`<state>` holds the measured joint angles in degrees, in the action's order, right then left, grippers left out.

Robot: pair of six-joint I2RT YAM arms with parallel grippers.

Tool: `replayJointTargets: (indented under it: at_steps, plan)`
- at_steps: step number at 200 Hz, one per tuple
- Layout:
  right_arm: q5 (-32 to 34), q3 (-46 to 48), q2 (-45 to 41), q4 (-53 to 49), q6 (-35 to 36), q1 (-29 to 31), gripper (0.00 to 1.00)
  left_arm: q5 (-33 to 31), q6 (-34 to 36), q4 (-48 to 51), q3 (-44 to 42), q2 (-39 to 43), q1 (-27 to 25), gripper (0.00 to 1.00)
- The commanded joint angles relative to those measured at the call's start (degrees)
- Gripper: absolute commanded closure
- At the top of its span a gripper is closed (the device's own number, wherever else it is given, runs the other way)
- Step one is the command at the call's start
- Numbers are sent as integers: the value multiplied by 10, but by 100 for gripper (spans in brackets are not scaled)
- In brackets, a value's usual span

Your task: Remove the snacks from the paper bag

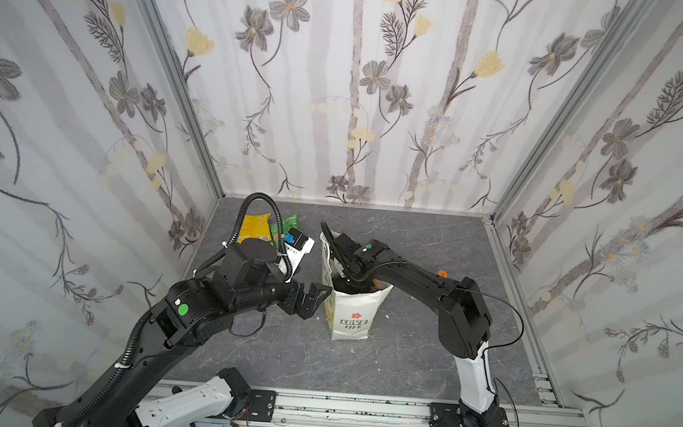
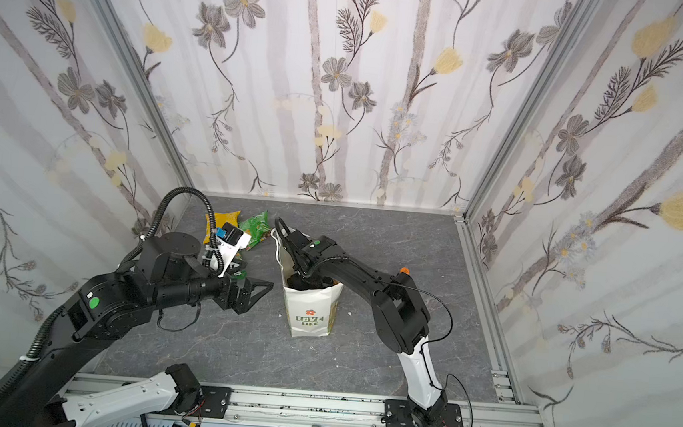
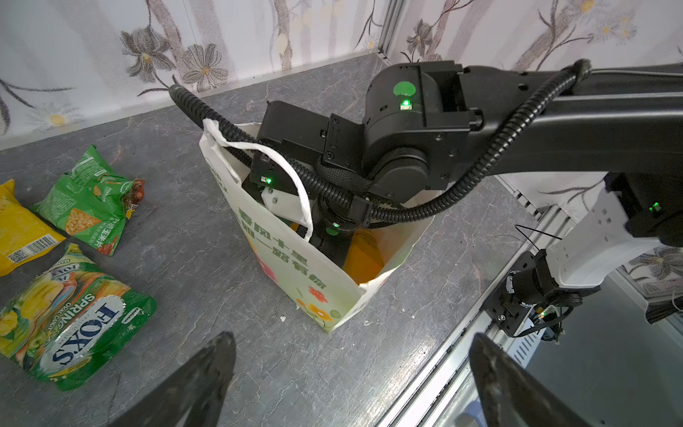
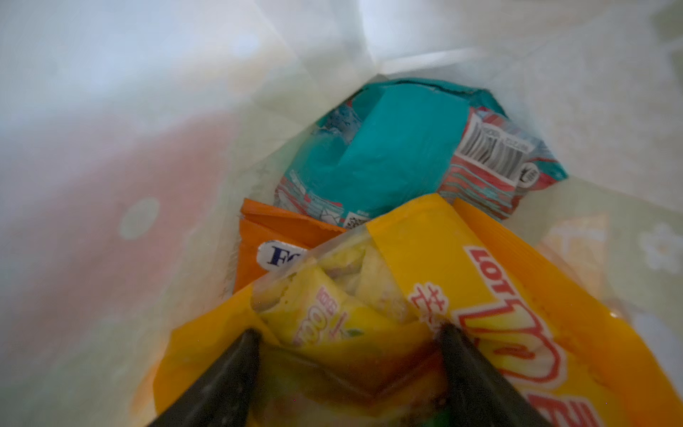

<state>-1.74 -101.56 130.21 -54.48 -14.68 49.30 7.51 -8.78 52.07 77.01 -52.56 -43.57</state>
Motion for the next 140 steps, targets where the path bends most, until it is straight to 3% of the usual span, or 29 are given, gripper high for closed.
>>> replayJointTargets:
  at_steps: [1, 43, 76, 140]
  plan:
    - [-21, 17, 25, -25, 4, 3, 39, -7, 7, -18, 2, 2, 0, 0]
    - [-18, 11, 13, -23, 1, 3, 79, -8, 9, -20, -1, 1, 1, 0]
    - [-27, 0, -5, -15, -3, 2, 100, -9, 11, -21, -2, 1, 0, 0]
    - [-25, -31, -38, -12, -16, -1, 100, -10, 11, -21, -5, 2, 1, 0]
